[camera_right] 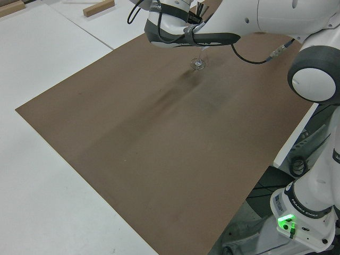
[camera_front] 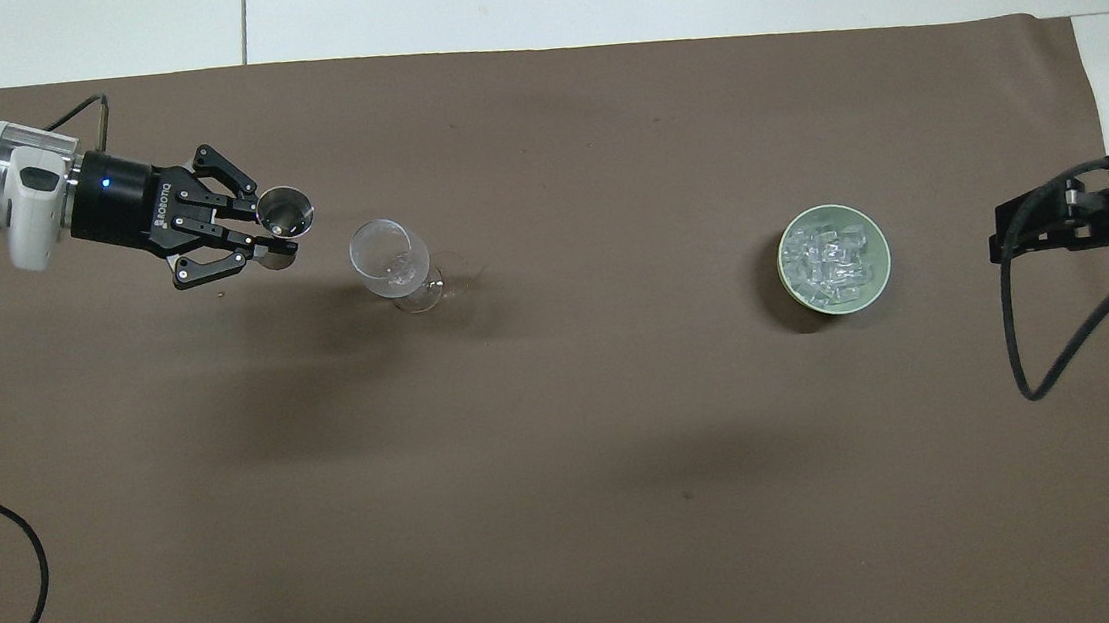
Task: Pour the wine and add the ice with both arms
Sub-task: 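Lift the metal cup with the left gripper over the wine glass, then tilt the metal cup with the left gripper into the wine glass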
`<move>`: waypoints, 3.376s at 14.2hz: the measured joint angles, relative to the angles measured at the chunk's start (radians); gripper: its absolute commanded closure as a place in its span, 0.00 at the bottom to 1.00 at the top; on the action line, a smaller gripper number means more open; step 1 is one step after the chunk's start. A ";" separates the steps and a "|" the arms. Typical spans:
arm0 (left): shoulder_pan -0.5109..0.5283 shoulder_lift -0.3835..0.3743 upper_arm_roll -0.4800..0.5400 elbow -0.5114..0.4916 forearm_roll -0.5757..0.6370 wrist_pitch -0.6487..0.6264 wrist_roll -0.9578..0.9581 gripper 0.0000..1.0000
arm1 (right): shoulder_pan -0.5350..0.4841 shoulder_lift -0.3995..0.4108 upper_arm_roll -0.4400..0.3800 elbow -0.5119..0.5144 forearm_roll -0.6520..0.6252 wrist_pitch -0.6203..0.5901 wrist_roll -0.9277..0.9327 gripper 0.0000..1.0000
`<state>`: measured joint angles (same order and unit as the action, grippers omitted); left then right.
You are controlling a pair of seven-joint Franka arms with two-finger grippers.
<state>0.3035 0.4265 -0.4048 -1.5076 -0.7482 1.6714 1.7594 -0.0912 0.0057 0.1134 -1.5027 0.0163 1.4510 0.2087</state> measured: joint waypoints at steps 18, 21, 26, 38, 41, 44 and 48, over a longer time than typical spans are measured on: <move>-0.059 -0.046 0.001 0.002 0.178 0.026 -0.169 1.00 | 0.000 0.000 0.000 0.000 0.000 0.000 0.000 0.00; -0.088 -0.051 0.001 0.003 0.222 0.039 -0.227 1.00 | 0.000 0.000 0.000 0.000 0.000 0.000 0.000 0.00; -0.121 -0.052 0.001 0.003 0.269 0.068 -0.270 1.00 | 0.000 0.000 0.000 0.000 0.000 0.000 0.000 0.00; -0.163 -0.062 0.000 0.030 0.443 0.081 -0.406 1.00 | 0.000 0.000 0.000 0.000 0.000 0.000 0.000 0.00; -0.173 -0.063 0.000 0.040 0.490 0.081 -0.424 1.00 | 0.000 0.000 0.000 0.000 0.000 0.000 0.000 0.00; -0.185 -0.063 0.000 0.049 0.521 0.081 -0.430 1.00 | 0.000 0.000 0.000 0.000 0.000 0.000 0.000 0.00; -0.211 -0.063 0.000 0.054 0.605 0.081 -0.482 1.00 | 0.000 0.000 0.000 0.000 0.000 0.000 0.000 0.00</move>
<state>0.0922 0.3630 -0.4050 -1.4535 -0.1428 1.7528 1.2770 -0.0912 0.0057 0.1134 -1.5027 0.0163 1.4510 0.2087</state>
